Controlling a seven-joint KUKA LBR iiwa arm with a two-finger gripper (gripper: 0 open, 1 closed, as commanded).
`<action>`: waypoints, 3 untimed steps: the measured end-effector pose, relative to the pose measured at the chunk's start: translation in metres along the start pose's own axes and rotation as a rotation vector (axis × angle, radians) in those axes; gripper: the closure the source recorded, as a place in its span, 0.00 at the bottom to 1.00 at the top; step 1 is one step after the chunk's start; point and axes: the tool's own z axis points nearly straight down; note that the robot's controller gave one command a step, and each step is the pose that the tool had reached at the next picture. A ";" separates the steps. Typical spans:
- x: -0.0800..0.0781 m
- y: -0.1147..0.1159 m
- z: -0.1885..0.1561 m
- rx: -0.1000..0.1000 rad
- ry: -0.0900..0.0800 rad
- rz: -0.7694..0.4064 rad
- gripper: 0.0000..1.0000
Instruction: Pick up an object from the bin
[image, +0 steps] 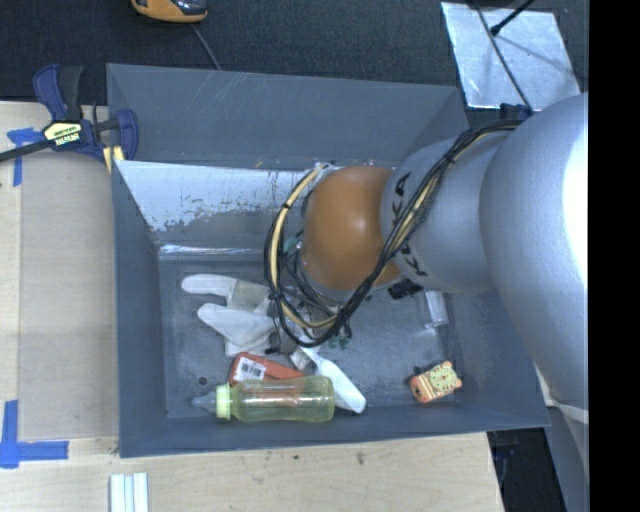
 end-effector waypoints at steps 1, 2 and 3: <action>0.001 0.004 -0.017 0.001 0.008 -0.232 1.00; 0.001 0.005 -0.011 0.000 0.007 -0.298 1.00; 0.002 0.012 -0.022 0.000 0.008 -0.318 1.00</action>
Offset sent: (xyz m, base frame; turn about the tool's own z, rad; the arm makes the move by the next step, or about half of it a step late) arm 0.0000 0.0000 0.0000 0.0000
